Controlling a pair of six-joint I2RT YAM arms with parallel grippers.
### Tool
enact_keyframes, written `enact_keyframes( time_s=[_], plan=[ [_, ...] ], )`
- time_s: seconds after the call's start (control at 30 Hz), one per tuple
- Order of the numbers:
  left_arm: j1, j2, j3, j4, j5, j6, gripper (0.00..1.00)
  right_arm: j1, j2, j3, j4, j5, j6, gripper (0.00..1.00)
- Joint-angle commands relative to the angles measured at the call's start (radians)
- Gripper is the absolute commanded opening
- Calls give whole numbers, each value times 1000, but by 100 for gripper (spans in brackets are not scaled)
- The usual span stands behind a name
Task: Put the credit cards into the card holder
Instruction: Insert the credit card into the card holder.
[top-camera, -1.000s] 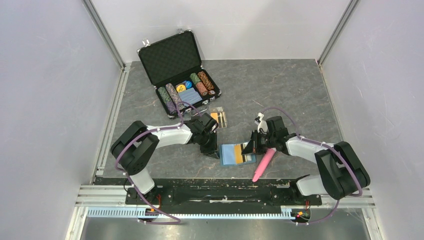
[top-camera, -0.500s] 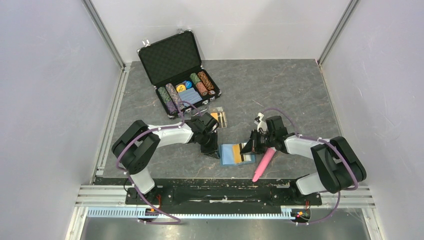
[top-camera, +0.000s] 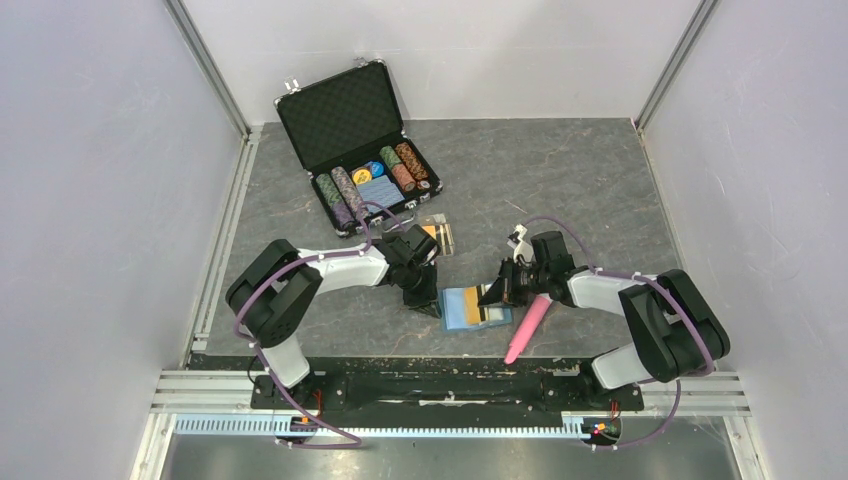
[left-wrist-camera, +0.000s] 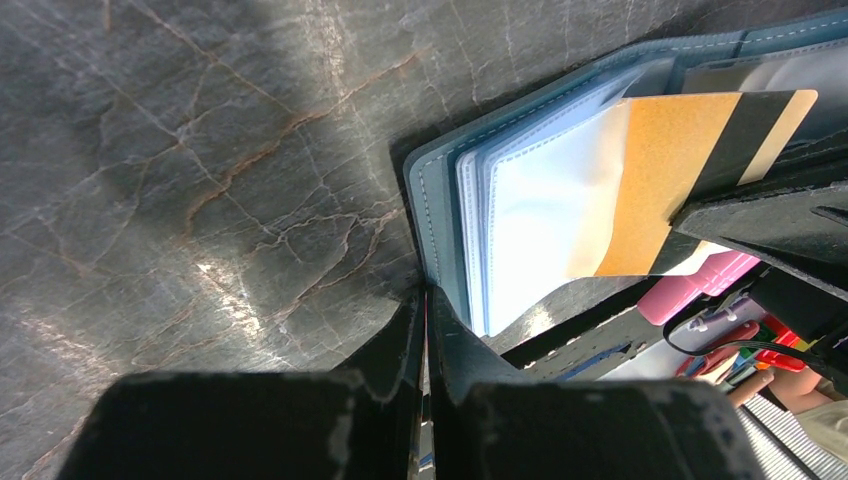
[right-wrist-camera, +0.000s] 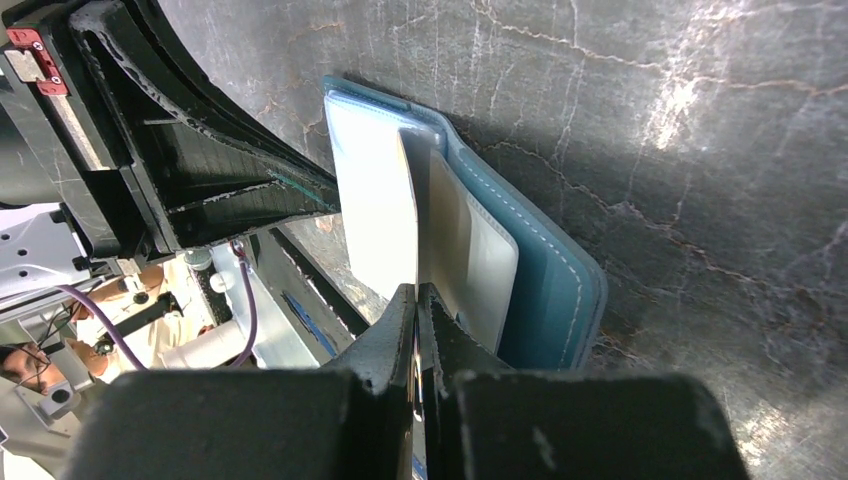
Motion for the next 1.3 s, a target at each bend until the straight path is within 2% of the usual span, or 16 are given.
enact_keyframes(
  time_s=[0.0, 0.27, 0.7, 0.73, 0.8, 1.0, 1.27],
  plan=[
    [-8, 39, 10, -9, -36, 29, 8, -13, 6, -20, 18, 13, -25, 0],
    [-8, 42, 16, -9, -34, 31, 8, -9, 60, -20, 52, -17, -21, 0],
    [-10, 47, 26, -19, -35, 31, 4, 69, 137, 21, 114, -41, 27, 0],
    [-10, 47, 26, -20, -36, 31, 5, 73, 140, 24, 123, -45, 35, 1],
    [-10, 45, 28, -23, -40, 31, 4, 82, 145, 28, 139, -48, 51, 13],
    [-10, 45, 40, -33, -44, 31, 3, 95, 137, 41, 121, -42, 57, 22],
    [-10, 45, 45, -43, -54, 28, 2, 94, 71, 66, -7, -4, 8, 44]
  ],
)
